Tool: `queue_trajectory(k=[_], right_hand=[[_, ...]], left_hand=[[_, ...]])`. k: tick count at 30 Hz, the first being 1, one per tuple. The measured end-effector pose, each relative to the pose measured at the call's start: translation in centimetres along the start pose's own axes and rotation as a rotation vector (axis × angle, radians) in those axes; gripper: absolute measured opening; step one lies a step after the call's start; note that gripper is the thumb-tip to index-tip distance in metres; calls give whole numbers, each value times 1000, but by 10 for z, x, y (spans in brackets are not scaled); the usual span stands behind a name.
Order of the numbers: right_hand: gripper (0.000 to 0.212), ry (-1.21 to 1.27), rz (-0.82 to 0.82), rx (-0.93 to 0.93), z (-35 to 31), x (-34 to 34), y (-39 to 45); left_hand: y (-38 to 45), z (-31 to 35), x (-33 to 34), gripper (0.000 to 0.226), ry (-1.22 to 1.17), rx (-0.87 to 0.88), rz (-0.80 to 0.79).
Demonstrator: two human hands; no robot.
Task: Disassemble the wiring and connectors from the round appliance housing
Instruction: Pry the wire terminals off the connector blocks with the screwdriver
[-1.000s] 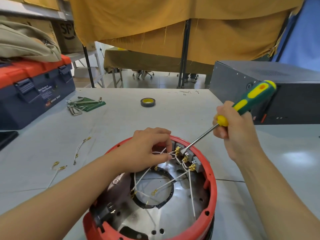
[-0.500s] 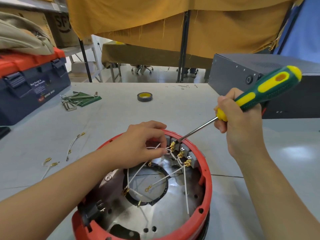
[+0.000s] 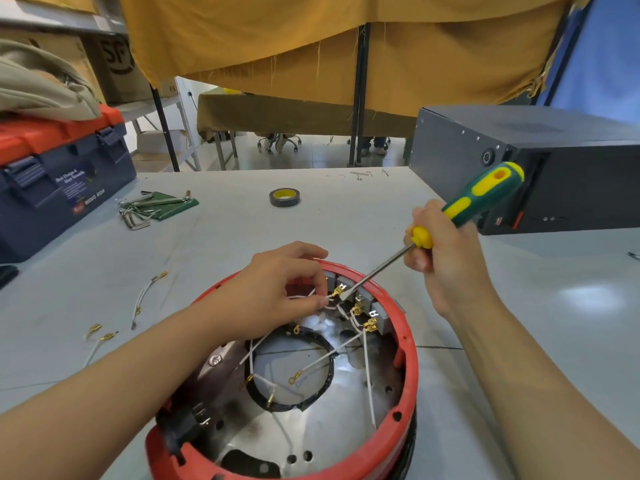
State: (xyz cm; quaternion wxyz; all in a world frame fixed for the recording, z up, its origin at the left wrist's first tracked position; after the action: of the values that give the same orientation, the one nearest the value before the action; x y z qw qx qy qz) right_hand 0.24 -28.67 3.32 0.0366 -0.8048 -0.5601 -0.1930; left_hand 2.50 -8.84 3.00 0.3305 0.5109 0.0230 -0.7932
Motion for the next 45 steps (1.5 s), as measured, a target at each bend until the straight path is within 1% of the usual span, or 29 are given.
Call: queue_trajectory(k=[4, 7, 8, 10, 14, 20, 22, 25, 27, 28, 30, 33, 35, 37, 39, 42, 45], right_hand=[[48, 120, 86, 8, -7, -18, 3], [43, 172, 120, 3, -7, -23, 3], [44, 165, 128, 1, -7, -23, 3], [38, 137, 138, -2, -7, -21, 2], [31, 116, 141, 2, -2, -16, -2], [26, 8, 89, -23, 3, -4, -10], [26, 13, 42, -29, 3, 0, -12], [29, 118, -11, 2, 3, 3, -11], [29, 142, 3, 12, 1, 1, -10], [28, 142, 12, 14, 1, 0, -10], [26, 126, 21, 16, 1, -1, -10], [20, 81, -12, 14, 3, 4, -12], [15, 59, -52, 9, 3, 8, -14], [17, 31, -91, 6, 4, 13, -17], [24, -3, -120, 8, 6, 16, -19], [34, -72, -160, 11, 11, 22, -22], [33, -158, -198, 4, 17, 28, -26]], left_hand=[[-1, 1, 0, 8, -1, -7, 2], [0, 2, 0, 9, -7, -5, 0], [-1, 2, -1, 9, -12, -4, 7], [-1, 3, -3, 11, -30, -2, 28], [0, 5, -5, 19, -45, -11, 47], [0, 3, -11, 20, -40, -48, 82], [-2, 1, -17, 21, -71, -62, 148], [-6, -7, -29, 15, -170, -138, 291], [-7, -13, -32, 13, -327, -190, 337], [-8, -14, -33, 13, -424, -206, 362], [-8, -17, -35, 11, -540, -239, 422], [-11, -23, -41, 7, -636, -296, 532], [-14, -26, -48, 3, -659, -322, 605], [-19, -28, -57, 9, -666, -323, 649], [-26, -30, -64, 9, -626, -317, 643], [-44, -34, -75, 12, -519, -347, 611], [-72, -41, -92, 14, -380, -419, 525]])
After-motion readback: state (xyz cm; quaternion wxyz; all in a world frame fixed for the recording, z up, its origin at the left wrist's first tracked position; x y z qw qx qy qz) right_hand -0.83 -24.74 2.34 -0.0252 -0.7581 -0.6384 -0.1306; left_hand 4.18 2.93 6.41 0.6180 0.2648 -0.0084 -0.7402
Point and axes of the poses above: each hand's wrist, its own y-axis towards the middle knuckle, its own x-axis out of the palm, z = x × y, the point moved 6 cm from there along y, towards the middle knuckle, and after that the axes turned 9 degrees about x, right-handed, at the moved point
